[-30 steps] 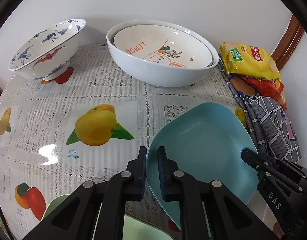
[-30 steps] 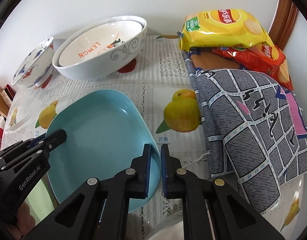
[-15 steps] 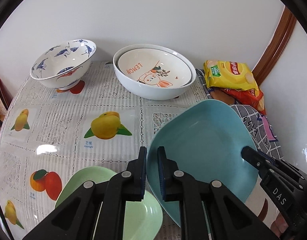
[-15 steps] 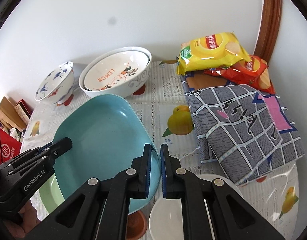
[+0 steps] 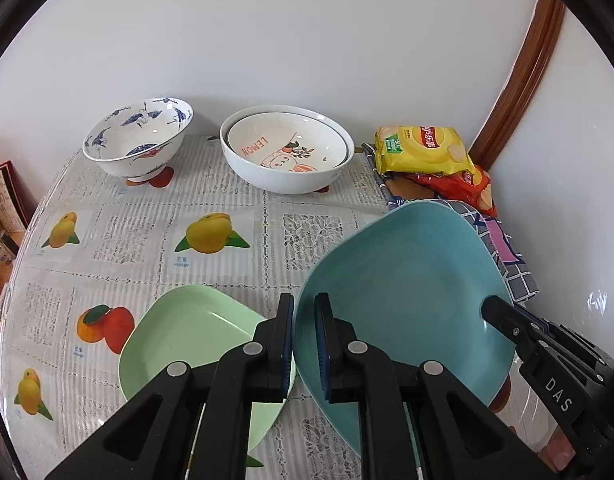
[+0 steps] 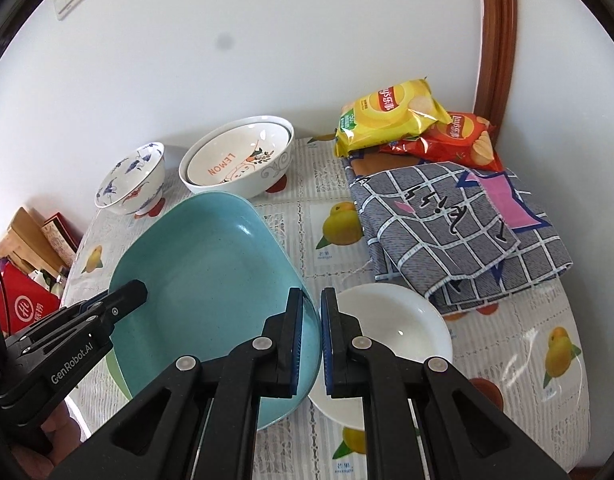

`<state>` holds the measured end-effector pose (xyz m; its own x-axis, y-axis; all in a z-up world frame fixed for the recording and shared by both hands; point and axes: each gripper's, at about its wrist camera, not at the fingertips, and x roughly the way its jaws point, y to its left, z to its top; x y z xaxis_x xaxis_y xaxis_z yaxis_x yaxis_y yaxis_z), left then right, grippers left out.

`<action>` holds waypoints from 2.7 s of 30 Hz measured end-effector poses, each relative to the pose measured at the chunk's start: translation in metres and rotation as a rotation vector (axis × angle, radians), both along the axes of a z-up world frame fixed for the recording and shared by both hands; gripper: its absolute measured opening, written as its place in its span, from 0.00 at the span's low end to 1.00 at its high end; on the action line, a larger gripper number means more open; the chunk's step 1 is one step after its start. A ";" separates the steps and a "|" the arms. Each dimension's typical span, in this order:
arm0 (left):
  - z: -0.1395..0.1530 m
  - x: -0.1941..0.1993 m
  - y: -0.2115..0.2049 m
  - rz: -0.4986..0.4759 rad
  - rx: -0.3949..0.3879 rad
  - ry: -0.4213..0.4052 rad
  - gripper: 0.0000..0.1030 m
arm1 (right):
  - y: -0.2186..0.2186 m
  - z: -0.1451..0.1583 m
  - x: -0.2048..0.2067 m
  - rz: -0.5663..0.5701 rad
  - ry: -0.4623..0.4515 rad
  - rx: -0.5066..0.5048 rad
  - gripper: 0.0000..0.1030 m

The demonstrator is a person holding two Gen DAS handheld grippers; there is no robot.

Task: Organize plates and bowls
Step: 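Lift the teal plate with both grippers toward the green plate, then carry the teal plate with both grippers over the green plate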

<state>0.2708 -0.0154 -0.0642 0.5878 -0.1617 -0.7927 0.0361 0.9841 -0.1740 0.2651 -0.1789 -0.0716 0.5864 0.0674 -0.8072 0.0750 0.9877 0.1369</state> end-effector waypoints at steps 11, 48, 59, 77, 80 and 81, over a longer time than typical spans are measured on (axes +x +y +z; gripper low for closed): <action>0.019 -0.030 0.000 -0.008 -0.007 -0.038 0.10 | 0.000 0.022 -0.035 -0.017 -0.042 0.006 0.09; 0.042 -0.062 0.024 0.024 -0.026 -0.086 0.10 | 0.022 0.046 -0.064 -0.001 -0.096 0.006 0.09; 0.038 -0.063 0.038 0.044 -0.041 -0.082 0.10 | 0.034 0.047 -0.061 0.015 -0.093 -0.003 0.09; 0.024 -0.061 0.059 0.085 -0.055 -0.053 0.10 | 0.055 0.034 -0.053 0.053 -0.069 -0.014 0.09; 0.021 -0.060 0.063 0.091 -0.058 -0.048 0.10 | 0.058 0.032 -0.050 0.058 -0.063 -0.014 0.09; 0.020 -0.060 0.064 0.093 -0.059 -0.046 0.10 | 0.059 0.031 -0.050 0.061 -0.061 -0.015 0.09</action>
